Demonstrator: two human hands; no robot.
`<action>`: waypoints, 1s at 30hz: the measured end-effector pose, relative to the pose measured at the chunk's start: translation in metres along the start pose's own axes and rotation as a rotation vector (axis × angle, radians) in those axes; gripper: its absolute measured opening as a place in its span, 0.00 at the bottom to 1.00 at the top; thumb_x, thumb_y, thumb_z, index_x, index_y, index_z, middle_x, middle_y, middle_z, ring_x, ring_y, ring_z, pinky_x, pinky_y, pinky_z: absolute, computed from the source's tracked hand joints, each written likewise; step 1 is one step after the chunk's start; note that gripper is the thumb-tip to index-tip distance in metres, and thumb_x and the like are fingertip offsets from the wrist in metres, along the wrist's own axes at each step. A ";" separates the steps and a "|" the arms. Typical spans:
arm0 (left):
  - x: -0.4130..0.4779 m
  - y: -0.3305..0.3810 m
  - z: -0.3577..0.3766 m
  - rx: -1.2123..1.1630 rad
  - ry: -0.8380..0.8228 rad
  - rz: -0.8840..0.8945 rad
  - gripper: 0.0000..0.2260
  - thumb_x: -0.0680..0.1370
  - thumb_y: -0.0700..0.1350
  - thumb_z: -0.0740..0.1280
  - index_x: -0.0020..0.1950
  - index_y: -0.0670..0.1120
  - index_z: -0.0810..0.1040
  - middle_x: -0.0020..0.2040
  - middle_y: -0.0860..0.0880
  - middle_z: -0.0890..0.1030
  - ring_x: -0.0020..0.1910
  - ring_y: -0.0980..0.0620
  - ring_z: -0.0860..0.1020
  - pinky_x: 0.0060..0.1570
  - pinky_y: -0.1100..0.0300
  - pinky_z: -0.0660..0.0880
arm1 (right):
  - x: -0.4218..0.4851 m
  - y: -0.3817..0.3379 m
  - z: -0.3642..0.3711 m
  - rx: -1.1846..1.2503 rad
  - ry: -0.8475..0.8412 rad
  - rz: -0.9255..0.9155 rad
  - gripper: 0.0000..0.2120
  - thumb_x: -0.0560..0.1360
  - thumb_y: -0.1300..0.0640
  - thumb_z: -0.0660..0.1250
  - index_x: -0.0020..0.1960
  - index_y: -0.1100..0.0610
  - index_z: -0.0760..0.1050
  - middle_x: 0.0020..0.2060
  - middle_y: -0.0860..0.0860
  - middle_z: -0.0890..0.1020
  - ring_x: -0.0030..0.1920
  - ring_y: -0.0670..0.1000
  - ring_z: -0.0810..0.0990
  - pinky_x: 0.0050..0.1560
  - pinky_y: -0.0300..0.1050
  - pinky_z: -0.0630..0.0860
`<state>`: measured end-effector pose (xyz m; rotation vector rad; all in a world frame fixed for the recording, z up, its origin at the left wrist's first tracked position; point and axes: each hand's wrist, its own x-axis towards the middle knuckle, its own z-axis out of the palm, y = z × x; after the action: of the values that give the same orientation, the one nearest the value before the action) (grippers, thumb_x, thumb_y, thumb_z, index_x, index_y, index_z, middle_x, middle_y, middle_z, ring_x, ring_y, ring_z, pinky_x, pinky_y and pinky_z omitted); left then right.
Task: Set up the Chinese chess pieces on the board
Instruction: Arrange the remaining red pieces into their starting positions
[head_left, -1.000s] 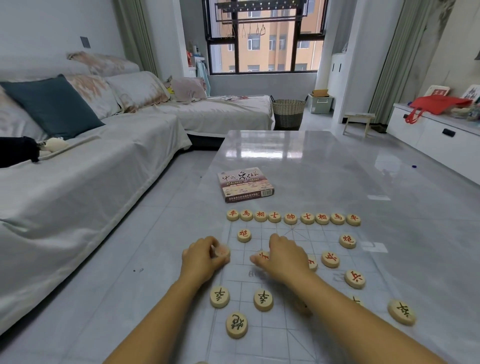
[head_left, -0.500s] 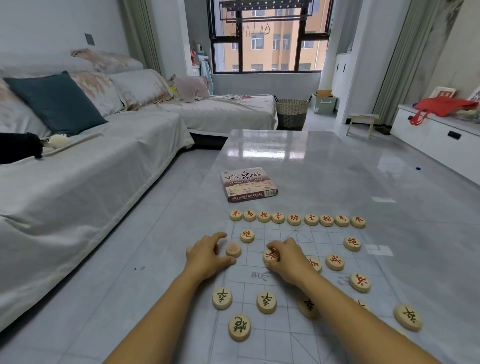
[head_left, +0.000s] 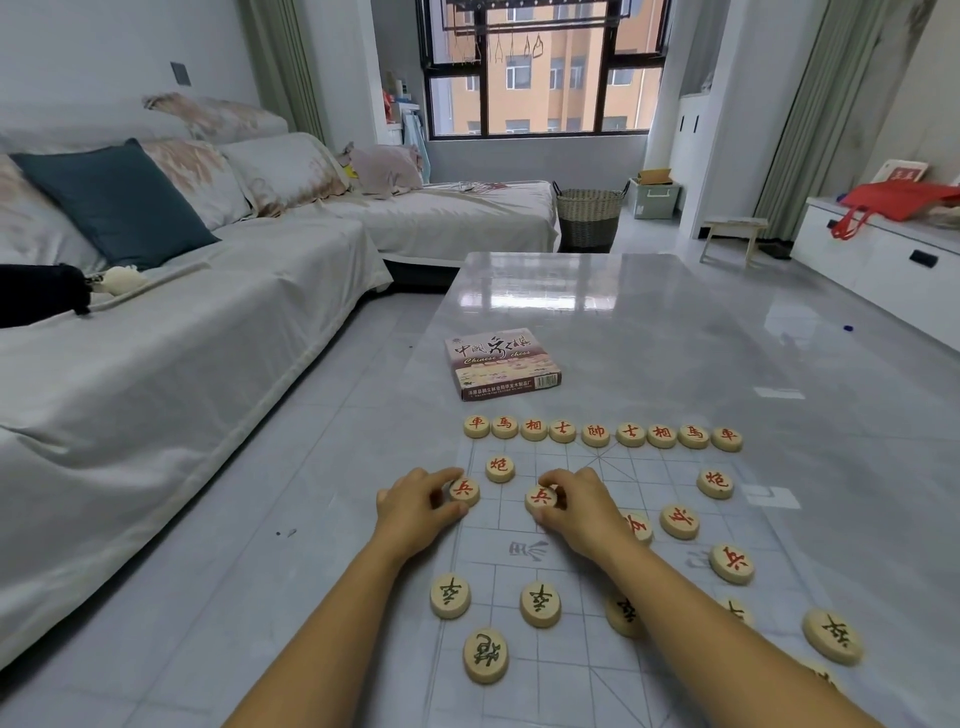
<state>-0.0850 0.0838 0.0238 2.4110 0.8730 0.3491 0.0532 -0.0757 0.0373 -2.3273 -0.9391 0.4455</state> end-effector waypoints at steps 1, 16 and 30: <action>-0.001 0.000 0.000 -0.018 0.018 -0.006 0.22 0.74 0.53 0.67 0.67 0.55 0.69 0.47 0.51 0.73 0.53 0.50 0.73 0.55 0.53 0.64 | 0.000 0.001 0.000 0.014 -0.004 -0.001 0.22 0.74 0.53 0.67 0.67 0.52 0.69 0.63 0.55 0.69 0.62 0.55 0.70 0.64 0.47 0.68; -0.003 -0.001 0.005 -0.068 0.107 0.013 0.15 0.73 0.54 0.69 0.58 0.54 0.76 0.45 0.52 0.75 0.46 0.54 0.72 0.49 0.57 0.61 | 0.003 0.001 0.000 0.024 0.005 0.017 0.20 0.72 0.54 0.69 0.62 0.56 0.71 0.60 0.56 0.71 0.57 0.55 0.73 0.60 0.49 0.73; -0.002 -0.002 0.007 -0.058 0.108 0.002 0.16 0.72 0.54 0.69 0.58 0.54 0.76 0.45 0.53 0.74 0.46 0.55 0.72 0.48 0.57 0.60 | 0.002 0.002 0.002 0.020 0.014 0.013 0.21 0.72 0.54 0.69 0.63 0.55 0.69 0.61 0.55 0.70 0.59 0.54 0.72 0.62 0.48 0.71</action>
<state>-0.0847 0.0816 0.0170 2.3578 0.8955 0.5025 0.0545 -0.0748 0.0341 -2.3165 -0.9092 0.4414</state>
